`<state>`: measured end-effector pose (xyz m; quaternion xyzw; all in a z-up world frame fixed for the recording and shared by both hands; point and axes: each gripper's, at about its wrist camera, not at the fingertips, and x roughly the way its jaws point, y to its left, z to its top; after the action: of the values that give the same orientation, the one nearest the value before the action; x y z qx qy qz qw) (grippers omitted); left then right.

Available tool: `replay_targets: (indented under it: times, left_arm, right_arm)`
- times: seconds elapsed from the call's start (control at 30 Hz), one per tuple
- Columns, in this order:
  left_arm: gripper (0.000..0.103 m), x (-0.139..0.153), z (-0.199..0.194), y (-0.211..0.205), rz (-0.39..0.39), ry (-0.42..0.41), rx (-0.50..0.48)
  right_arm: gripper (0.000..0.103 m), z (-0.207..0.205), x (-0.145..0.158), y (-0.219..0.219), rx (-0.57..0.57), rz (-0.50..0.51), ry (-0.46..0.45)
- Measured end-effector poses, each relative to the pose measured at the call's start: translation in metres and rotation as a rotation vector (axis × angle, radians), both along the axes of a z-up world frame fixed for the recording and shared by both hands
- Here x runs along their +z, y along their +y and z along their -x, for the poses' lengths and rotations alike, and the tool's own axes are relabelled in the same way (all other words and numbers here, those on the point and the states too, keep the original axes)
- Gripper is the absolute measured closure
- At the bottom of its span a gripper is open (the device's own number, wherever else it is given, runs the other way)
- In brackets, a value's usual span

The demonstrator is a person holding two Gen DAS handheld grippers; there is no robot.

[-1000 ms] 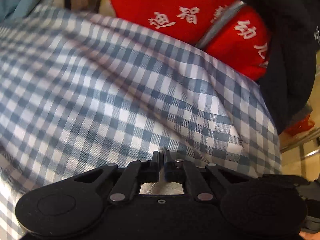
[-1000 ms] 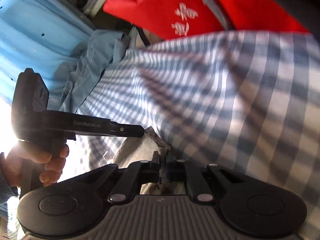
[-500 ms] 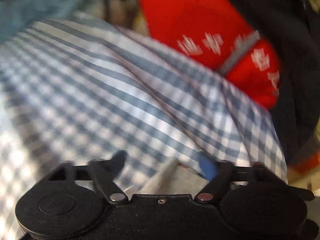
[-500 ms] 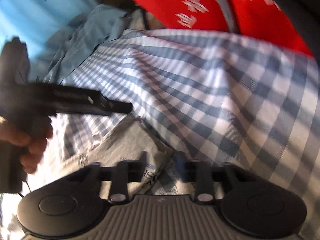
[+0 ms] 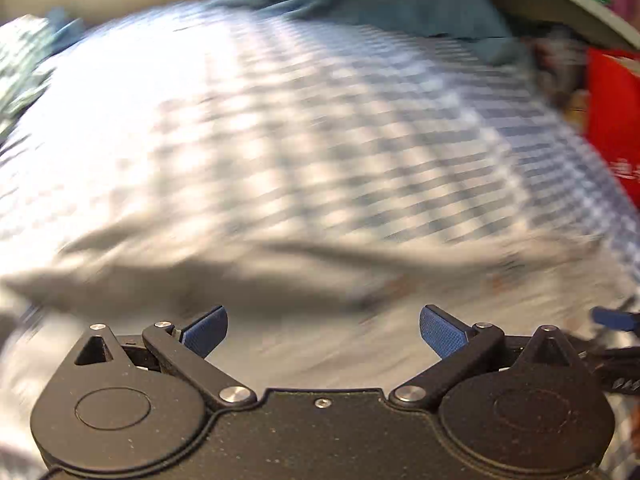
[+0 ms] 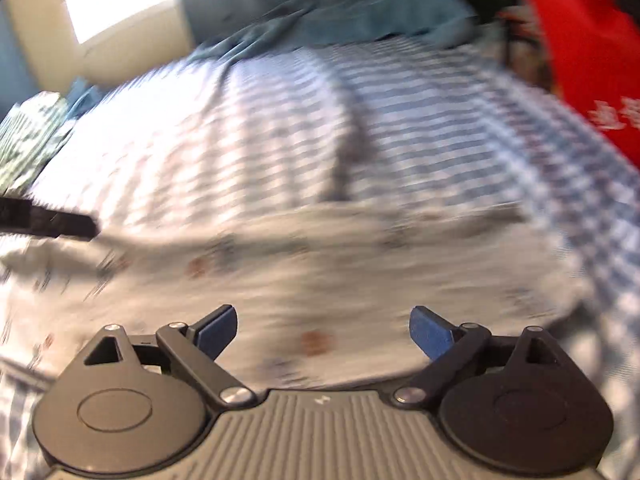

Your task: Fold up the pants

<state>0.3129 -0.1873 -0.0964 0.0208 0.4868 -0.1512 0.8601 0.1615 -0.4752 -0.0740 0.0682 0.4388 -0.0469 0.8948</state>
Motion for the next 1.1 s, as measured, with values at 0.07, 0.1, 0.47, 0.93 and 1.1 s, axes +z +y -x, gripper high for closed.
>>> replay_targets:
  times: [0.07,0.1,0.47,0.93,1.1]
  left_arm:
    - [0.001,-0.007,0.008,0.046,-0.013,0.029,0.076]
    - [0.001,-0.010,0.012,0.070,-0.017,0.039,0.108]
    - [0.001,-0.001,0.035,0.287,0.012,-0.004,0.447]
    - [0.010,-0.039,-0.016,0.373,-0.035,0.056,0.572]
    - [0.009,-0.045,-0.009,0.380,0.002,0.055,0.585]
  right_arm:
    - [0.005,0.000,-0.008,0.020,0.021,0.037,0.042]
    - [0.005,-0.001,-0.013,0.027,0.022,0.057,0.069]
    - [0.000,-0.008,0.019,0.093,-0.021,0.140,0.096]
    - [0.022,-0.203,0.024,0.239,0.364,-0.205,0.104]
    - [0.043,-0.258,-0.007,0.268,0.393,-0.241,0.205]
